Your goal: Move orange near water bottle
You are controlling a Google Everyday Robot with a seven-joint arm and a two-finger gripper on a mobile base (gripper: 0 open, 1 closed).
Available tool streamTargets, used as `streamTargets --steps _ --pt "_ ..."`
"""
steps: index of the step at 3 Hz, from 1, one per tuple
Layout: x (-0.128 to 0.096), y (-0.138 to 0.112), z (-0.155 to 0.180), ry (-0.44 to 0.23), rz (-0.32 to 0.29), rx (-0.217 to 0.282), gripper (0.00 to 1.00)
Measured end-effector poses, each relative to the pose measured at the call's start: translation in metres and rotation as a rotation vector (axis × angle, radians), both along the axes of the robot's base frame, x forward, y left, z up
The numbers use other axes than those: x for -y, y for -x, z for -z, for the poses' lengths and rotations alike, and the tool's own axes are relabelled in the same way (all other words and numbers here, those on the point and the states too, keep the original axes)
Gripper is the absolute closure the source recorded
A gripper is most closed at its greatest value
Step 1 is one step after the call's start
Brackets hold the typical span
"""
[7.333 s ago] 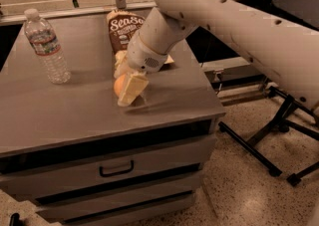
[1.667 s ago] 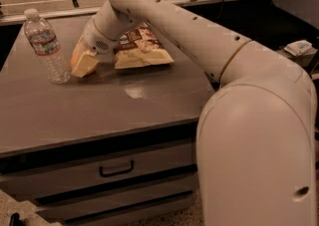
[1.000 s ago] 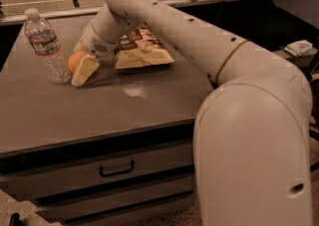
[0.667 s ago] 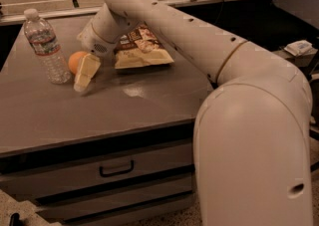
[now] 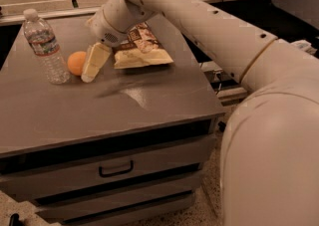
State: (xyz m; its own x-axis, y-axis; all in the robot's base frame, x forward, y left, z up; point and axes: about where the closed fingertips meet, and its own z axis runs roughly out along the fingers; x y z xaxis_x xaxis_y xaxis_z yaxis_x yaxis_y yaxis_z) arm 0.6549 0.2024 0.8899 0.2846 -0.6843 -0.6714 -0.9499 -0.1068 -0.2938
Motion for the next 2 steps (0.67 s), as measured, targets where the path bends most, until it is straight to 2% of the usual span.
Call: streamTargets --steps 1,2 --pt "0.0242 0.0049 -0.0241 -0.019 0.065 -0.005 0.00" --pt "0.0264 0.0057 -0.0272 -0.021 0.073 -0.006 0.00"
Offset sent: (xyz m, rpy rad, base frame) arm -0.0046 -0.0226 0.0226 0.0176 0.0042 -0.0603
